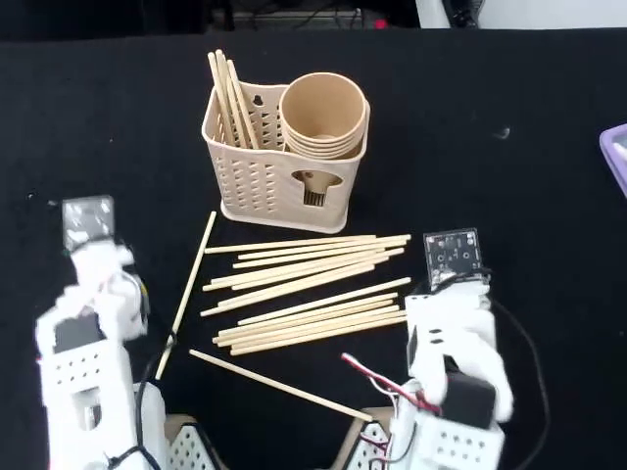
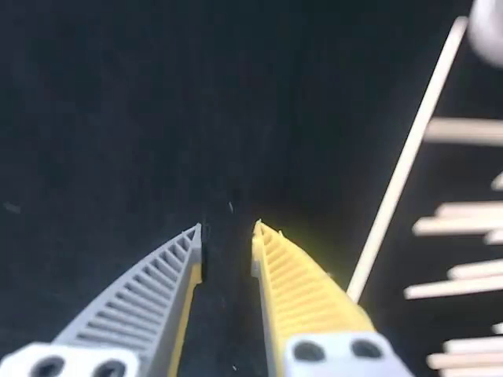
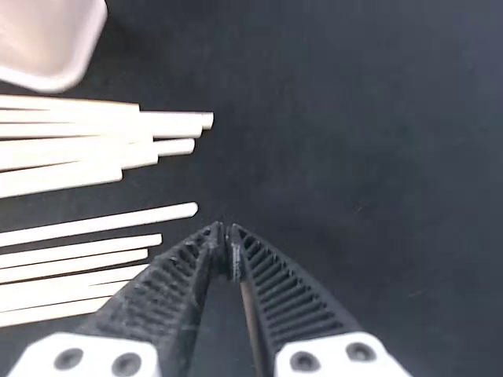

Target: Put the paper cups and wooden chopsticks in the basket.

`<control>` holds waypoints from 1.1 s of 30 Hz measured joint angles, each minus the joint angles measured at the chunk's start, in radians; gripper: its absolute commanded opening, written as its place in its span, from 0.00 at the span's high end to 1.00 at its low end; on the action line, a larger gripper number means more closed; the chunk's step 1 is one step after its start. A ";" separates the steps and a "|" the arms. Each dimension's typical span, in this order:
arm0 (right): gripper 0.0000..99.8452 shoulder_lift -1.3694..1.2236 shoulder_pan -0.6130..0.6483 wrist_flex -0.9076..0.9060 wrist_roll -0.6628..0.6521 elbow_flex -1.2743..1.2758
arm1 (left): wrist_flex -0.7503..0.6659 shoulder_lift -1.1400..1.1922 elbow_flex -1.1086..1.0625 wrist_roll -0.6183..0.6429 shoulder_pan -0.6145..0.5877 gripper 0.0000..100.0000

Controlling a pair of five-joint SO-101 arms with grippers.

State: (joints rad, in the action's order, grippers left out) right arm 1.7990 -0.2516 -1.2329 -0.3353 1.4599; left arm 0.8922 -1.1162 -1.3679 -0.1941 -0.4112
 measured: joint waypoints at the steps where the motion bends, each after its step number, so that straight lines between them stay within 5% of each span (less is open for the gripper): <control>1: 0.98 0.000 0.000 -0.023 -0.035 -0.051 | -0.011 0.000 -0.023 0.000 0.000 0.89; 5: 0.98 0.002 0.003 -0.080 -0.178 -0.239 | -0.005 -0.002 -0.031 0.003 -0.005 0.89; 12: 0.87 -0.124 0.080 -0.144 -0.206 -0.499 | -0.017 -0.006 -0.104 0.057 0.012 0.89; 17: 0.87 -0.477 0.315 -0.339 -0.218 -0.683 | -0.029 -0.006 -0.106 0.058 0.012 0.89; 21: 0.87 -0.738 0.624 -0.414 -0.218 -0.712 | -0.029 -0.006 -0.106 0.058 0.012 0.89; 27: 0.80 -0.907 0.997 -0.186 -0.218 -0.511 | -0.029 -0.006 -0.106 0.063 -0.020 0.89; 33: 0.69 -1.048 1.043 0.095 -0.215 -0.353 | -0.084 -0.006 -0.106 0.107 -0.132 0.89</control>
State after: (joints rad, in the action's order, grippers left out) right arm 0.7511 0.7917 -1.1377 -0.5501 1.1070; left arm 0.8078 -1.1224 -1.4737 -0.0867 -0.5432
